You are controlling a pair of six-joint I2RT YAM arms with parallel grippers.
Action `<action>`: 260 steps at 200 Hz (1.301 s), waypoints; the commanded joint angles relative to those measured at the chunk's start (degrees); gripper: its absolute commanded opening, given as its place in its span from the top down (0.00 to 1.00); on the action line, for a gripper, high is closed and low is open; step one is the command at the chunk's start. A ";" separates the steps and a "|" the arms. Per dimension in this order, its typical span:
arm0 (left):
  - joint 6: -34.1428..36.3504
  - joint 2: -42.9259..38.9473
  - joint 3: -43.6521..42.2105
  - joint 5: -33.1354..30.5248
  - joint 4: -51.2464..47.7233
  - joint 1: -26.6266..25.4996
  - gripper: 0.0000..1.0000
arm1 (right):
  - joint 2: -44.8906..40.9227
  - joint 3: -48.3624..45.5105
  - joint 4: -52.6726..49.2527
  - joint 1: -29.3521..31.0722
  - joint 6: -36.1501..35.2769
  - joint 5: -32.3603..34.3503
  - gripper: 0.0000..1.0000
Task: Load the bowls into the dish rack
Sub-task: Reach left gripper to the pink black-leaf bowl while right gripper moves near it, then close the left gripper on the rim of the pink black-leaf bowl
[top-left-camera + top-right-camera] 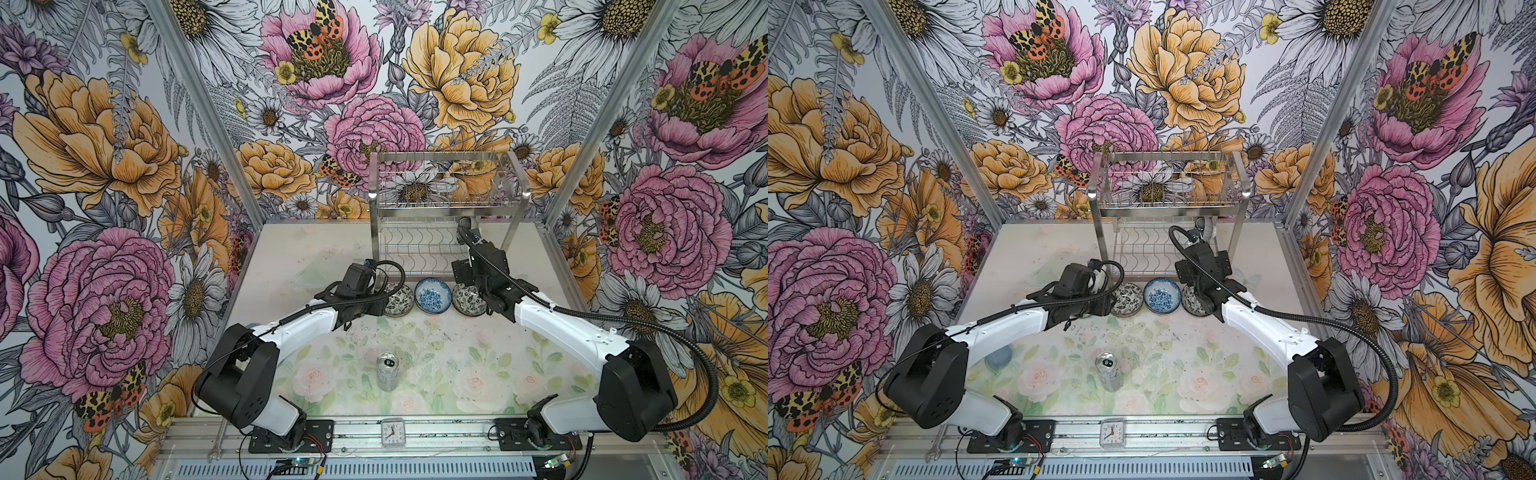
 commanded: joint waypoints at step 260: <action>-1.23 6.88 3.91 -2.85 1.34 -0.36 0.83 | -0.99 -1.75 -0.43 -2.35 1.69 -2.50 0.01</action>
